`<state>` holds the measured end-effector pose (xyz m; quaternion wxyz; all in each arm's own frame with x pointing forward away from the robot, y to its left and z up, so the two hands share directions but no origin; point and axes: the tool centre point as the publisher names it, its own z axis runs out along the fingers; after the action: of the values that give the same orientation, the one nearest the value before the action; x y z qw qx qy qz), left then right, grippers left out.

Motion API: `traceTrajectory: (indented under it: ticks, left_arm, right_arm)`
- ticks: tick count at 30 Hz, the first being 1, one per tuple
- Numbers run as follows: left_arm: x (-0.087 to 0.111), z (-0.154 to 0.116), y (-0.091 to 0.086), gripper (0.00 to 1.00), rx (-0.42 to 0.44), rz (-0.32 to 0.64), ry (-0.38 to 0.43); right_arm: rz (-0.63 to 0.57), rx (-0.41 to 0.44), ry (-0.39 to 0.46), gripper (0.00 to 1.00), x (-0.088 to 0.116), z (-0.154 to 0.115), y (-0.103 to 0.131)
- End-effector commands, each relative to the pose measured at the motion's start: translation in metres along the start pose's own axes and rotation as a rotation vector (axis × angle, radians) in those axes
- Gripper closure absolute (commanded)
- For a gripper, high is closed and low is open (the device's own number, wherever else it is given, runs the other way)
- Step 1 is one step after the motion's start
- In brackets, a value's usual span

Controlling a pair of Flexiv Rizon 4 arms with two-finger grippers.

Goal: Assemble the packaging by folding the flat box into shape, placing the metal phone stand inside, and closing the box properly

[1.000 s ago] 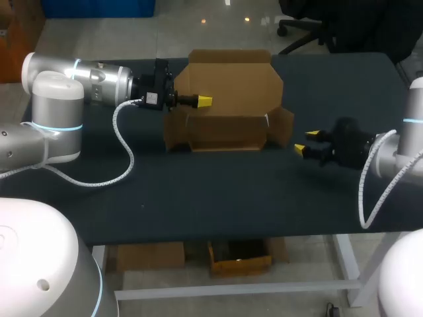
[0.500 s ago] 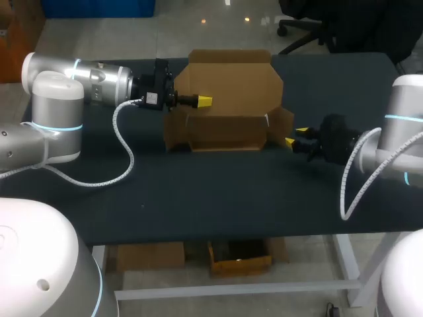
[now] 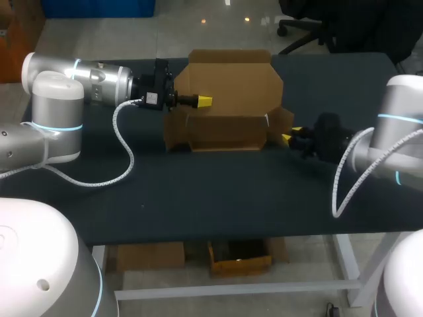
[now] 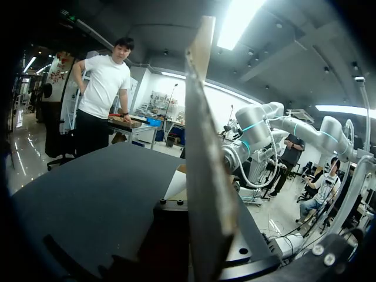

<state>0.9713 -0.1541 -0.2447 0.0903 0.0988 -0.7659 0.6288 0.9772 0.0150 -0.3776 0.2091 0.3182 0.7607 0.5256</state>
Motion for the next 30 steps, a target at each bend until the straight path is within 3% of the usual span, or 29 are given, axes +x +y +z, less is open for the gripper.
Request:
traceTrajectory:
  ticks: [1, 7, 11, 30]
  left_arm:
    - [-0.001, 0.001, 0.004, 1.00, -0.002, 0.000, 0.001]
    - [-0.001, 0.001, 0.004, 1.00, -0.002, 0.000, 0.001]
    - [-0.001, 0.001, 0.004, 1.00, -0.002, 0.000, 0.001]
    - [-0.001, 0.001, 0.004, 1.00, -0.002, 0.000, 0.001]
  right_arm:
    - [-0.002, -0.009, -0.014, 0.71, 0.001, 0.007, -0.001]
    - [-0.006, -0.013, -0.022, 0.84, 0.002, 0.010, 0.002]
    - [-0.011, -0.015, -0.026, 1.00, 0.003, 0.011, 0.004]
    - [-0.020, 0.004, -0.098, 1.00, 0.026, 0.016, 0.008]
